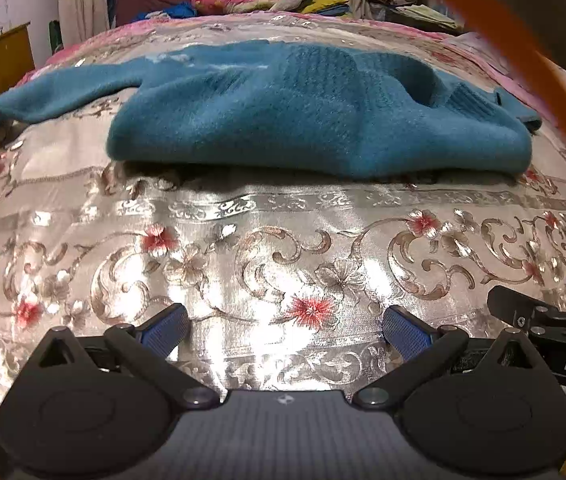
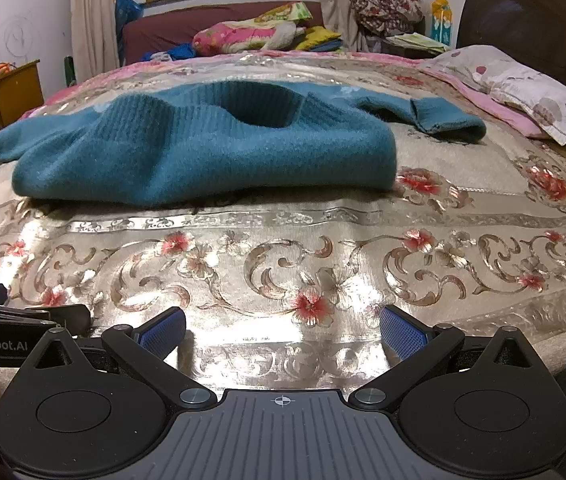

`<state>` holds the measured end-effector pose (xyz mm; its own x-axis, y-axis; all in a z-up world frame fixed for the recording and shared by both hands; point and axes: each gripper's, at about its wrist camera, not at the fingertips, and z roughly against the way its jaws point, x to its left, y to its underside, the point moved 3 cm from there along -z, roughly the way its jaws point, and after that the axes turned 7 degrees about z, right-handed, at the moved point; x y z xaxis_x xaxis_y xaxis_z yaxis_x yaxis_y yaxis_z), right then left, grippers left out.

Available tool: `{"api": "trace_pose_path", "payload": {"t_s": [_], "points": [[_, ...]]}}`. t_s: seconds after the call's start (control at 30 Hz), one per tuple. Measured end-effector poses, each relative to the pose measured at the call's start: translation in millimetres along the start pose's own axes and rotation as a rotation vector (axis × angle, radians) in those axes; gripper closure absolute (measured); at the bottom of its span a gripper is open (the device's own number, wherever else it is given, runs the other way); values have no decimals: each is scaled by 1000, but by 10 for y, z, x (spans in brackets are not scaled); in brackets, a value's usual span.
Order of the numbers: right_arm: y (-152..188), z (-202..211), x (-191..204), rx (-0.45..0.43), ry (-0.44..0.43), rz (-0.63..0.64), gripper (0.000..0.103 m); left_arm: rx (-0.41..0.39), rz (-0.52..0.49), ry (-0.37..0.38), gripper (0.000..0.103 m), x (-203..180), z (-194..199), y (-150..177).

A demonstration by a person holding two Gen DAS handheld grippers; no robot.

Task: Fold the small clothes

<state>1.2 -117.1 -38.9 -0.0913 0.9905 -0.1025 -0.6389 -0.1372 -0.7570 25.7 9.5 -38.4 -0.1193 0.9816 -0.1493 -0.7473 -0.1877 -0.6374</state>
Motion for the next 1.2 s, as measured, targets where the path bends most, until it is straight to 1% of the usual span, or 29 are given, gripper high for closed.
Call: {"api": "trace_pose_path", "payload": {"t_s": [0.3, 0.53, 0.8, 1.2], "points": [[13, -23, -3, 12, -6, -2, 0, 2, 6, -3, 0, -26, 0, 10], [8, -26, -2, 13, -4, -1, 0, -12, 14, 2, 0, -15, 26, 50], [5, -17, 0, 6, -2, 2, 0, -30, 15, 5, 0, -12, 36, 71], [3, 13, 28, -13, -7, 21, 0, -29, 7, 8, 0, -17, 93, 48]]}}
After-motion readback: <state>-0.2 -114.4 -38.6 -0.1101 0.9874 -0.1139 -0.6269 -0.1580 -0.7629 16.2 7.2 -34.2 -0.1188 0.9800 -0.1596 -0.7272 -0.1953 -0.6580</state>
